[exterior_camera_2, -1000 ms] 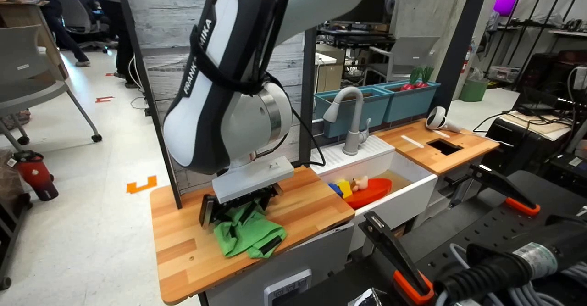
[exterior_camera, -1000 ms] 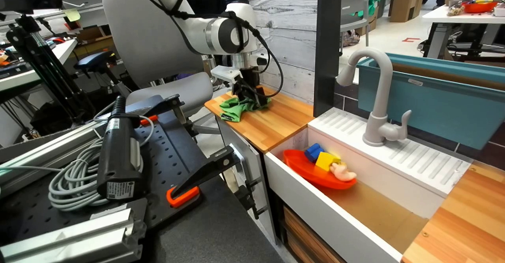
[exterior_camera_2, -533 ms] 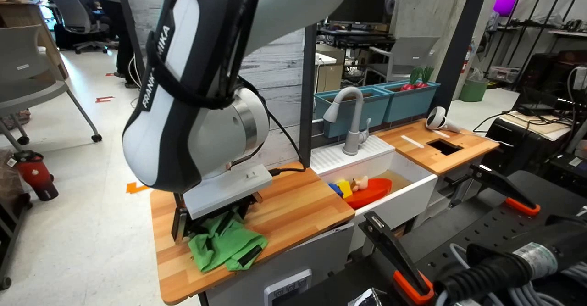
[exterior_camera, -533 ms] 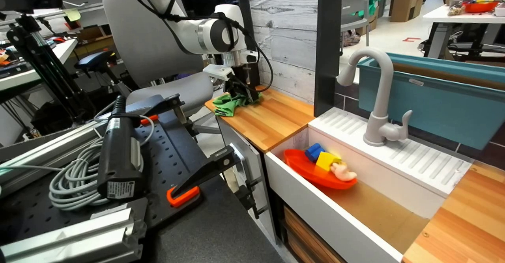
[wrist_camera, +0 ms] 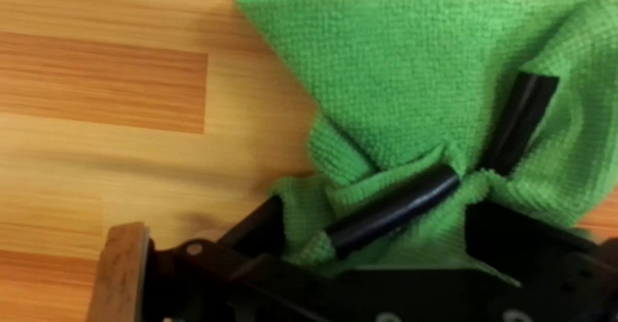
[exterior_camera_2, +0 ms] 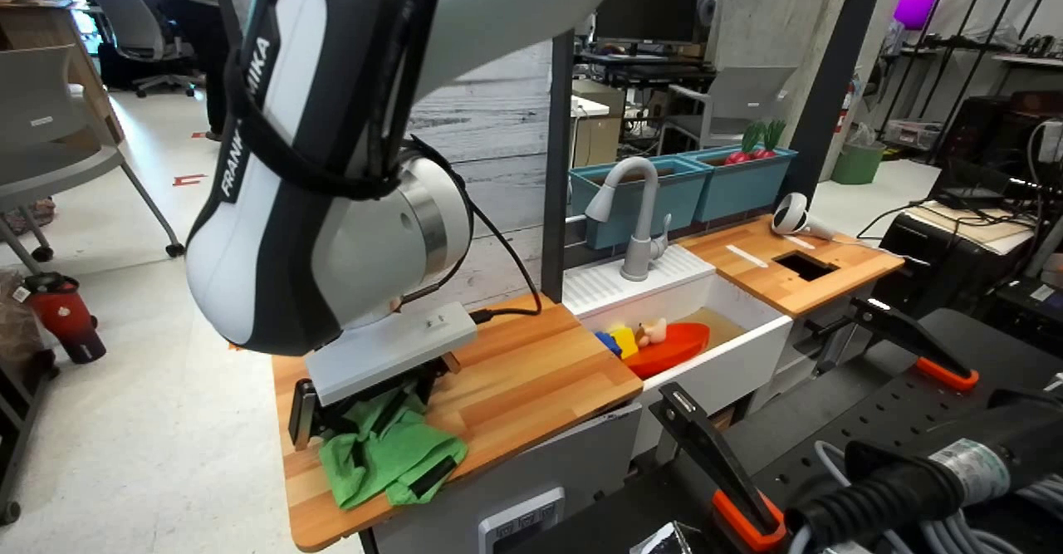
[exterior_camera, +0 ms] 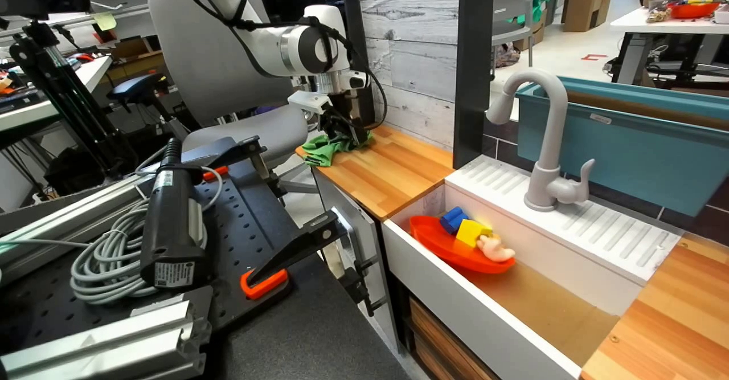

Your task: Slide the green cloth to the left on the counter

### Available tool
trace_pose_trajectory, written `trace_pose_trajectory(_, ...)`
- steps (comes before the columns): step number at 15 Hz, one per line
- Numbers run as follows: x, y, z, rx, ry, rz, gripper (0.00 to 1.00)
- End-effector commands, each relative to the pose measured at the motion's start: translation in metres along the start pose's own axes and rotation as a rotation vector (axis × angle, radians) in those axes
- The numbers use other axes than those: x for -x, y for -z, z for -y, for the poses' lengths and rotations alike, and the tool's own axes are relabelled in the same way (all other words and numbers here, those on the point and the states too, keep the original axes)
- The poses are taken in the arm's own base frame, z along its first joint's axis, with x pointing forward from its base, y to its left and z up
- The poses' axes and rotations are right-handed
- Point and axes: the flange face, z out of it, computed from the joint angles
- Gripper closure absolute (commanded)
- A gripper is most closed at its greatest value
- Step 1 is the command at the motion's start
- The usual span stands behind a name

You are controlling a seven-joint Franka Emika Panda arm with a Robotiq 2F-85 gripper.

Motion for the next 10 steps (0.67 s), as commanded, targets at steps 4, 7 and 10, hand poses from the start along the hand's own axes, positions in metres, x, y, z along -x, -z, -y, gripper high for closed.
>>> trace_pose_trajectory(4,0.012,0.068,0.008,-0.028,-0.001,-0.006,0.0)
trace_pose_trajectory(7,0.02,0.114,0.005,-0.048,-0.002,-0.037,0.0)
trace_pose_trajectory(10,0.032,0.159,-0.007,-0.078,-0.001,-0.056,0.0)
